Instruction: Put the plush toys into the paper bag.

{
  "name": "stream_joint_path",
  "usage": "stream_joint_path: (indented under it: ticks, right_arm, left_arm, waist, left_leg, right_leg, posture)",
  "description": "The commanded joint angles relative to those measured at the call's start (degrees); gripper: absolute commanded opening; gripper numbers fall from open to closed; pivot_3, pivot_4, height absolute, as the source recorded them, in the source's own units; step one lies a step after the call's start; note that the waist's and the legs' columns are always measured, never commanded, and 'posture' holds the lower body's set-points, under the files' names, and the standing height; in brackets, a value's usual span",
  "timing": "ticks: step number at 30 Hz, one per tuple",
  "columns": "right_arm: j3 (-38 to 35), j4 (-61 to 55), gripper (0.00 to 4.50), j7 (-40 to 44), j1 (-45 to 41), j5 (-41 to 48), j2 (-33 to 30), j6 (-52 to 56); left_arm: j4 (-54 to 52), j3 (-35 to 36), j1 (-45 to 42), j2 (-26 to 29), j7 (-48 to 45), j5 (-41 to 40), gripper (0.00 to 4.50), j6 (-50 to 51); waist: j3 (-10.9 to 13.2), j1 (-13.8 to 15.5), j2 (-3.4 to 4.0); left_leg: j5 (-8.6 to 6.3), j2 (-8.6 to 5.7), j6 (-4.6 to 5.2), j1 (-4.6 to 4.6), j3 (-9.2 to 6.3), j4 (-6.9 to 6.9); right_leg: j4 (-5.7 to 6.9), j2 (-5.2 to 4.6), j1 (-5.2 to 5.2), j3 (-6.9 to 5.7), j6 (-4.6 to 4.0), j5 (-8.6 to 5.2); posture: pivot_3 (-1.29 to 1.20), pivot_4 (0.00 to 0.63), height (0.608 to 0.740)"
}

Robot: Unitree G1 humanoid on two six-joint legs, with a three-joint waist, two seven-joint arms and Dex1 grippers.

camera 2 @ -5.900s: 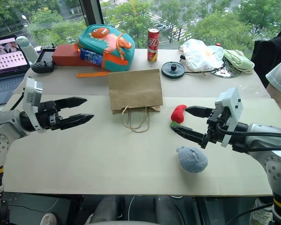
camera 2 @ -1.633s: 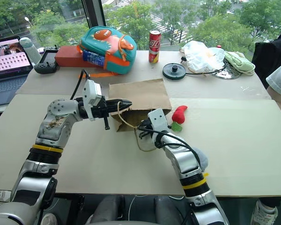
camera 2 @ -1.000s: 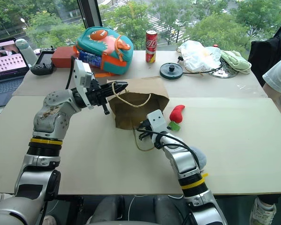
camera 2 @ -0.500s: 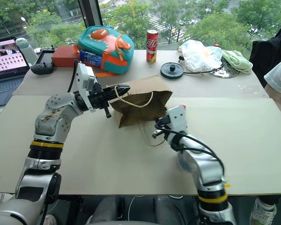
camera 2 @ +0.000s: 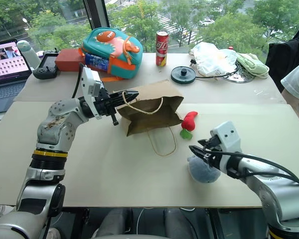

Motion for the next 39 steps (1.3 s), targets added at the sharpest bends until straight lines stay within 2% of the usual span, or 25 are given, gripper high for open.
stream_joint_path:
  ticks: [1, 3, 7, 14, 17, 19, 26, 29, 34, 39]
  right_arm:
    - [-1.53, -1.88, 3.82, 2.35, 2.72, 1.05, -2.81, -0.81]
    - [-1.87, -2.97, 4.46, 3.00, 4.02, 1.87, -3.33, -1.05]
    - [-1.69, -3.75, 4.46, 3.42, 5.86, 2.04, -4.40, -0.98]
    - [3.02, -1.88, 4.46, 0.73, 7.42, -1.92, -5.63, -1.85]
    - [3.59, -2.41, 3.81, 1.37, 7.56, -1.26, -5.30, -2.91]
    - [3.26, -2.55, 3.05, 1.18, 7.03, -0.47, -4.57, -2.90]
    - [3.38, -2.62, 0.81, 0.99, 5.88, 0.48, -4.27, -2.90]
    - [0.43, -2.76, 0.81, 0.57, 3.63, 3.31, -2.56, -2.57]
    - [-5.58, -2.99, 0.81, -3.03, -5.26, 14.17, 2.73, 1.50]
    - [-4.75, -1.86, 0.81, -11.42, -13.85, 21.50, 7.56, 6.49]
  left_arm:
    - [-1.51, 0.60, -0.77, 0.40, -0.56, -0.65, 0.00, -0.50]
    - [-1.60, 0.60, -0.65, 0.69, -1.25, -0.93, 0.00, -0.22]
    - [-1.14, 0.47, -0.51, 1.31, -2.63, -0.90, 0.00, -0.05]
    - [-0.70, 0.67, -1.01, 1.22, -2.80, -0.79, 0.00, 0.02]
    - [-0.44, 0.75, -1.11, 1.28, -2.77, -0.69, 0.00, -0.04]
    - [-0.36, 0.75, -1.14, 1.30, -2.77, -0.65, 0.00, -0.07]
    - [0.00, 0.67, -1.32, 1.31, -3.01, -0.58, 0.00, -0.30]
    - [0.05, 0.25, -1.01, 1.67, -4.33, -0.53, 0.00, -0.77]
    - [0.02, 0.10, -0.58, 1.82, -5.47, -0.46, 0.00, -0.81]
    - [-0.06, 0.17, -0.81, 1.64, -5.42, -0.56, 0.00, -0.39]
  waist:
    - [0.01, -0.05, -0.01]
    - [0.01, -0.23, -0.01]
    - [0.01, -0.19, -0.02]
    - [0.01, 0.04, -0.02]
    - [0.01, 0.06, -0.02]
    - [0.01, 0.08, -0.02]
    - [0.01, 0.06, -0.02]
    - [0.01, 0.06, -0.02]
    - [0.01, -0.04, -0.03]
    - [0.01, -0.06, -0.02]
  left_leg:
    - [0.00, 0.00, 0.00, 0.00, -0.01, 0.00]
    - [0.00, -0.01, 0.00, 0.02, -0.01, 0.01]
    - [0.00, -0.01, 0.00, 0.05, -0.03, 0.01]
    - [0.00, -0.04, 0.00, 0.03, -0.03, 0.01]
    - [0.00, -0.04, 0.00, 0.03, -0.03, 0.01]
    - [0.00, -0.04, 0.00, 0.03, -0.04, 0.01]
    - [0.00, -0.03, 0.00, 0.04, -0.04, 0.01]
    - [0.00, -0.04, 0.00, 0.03, -0.04, 0.01]
    - [0.00, -0.03, 0.00, 0.05, -0.05, 0.01]
    - [0.00, -0.02, 0.00, 0.02, -0.06, 0.00]
  right_leg:
    - [0.00, 0.00, 0.01, 0.00, 0.09, -0.05]
    - [0.01, 0.00, 0.01, 0.05, 0.16, -0.09]
    - [0.03, 0.02, 0.02, 0.05, 0.22, -0.13]
    - [-0.01, 0.00, 0.04, 0.07, 0.23, -0.13]
    - [-0.01, 0.00, 0.04, 0.07, 0.23, -0.14]
    - [-0.01, 0.01, 0.04, 0.07, 0.24, -0.14]
    - [0.00, 0.01, 0.04, 0.07, 0.23, -0.14]
    - [0.00, 0.01, 0.04, 0.07, 0.23, -0.13]
    - [0.03, 0.02, 0.05, 0.07, 0.21, -0.12]
    - [0.00, 0.02, 0.05, 0.07, 0.12, -0.07]
  posture:
    - [0.00, 0.150, 0.733]
    - [0.00, 0.150, 0.733]
    - [0.00, 0.150, 0.733]
    - [0.00, 0.150, 0.733]
    - [0.00, 0.150, 0.733]
    - [0.00, 0.150, 0.733]
    - [0.00, 0.150, 0.733]
    - [0.00, 0.150, 0.733]
    - [0.00, 0.150, 0.733]
    - [0.00, 0.150, 0.733]
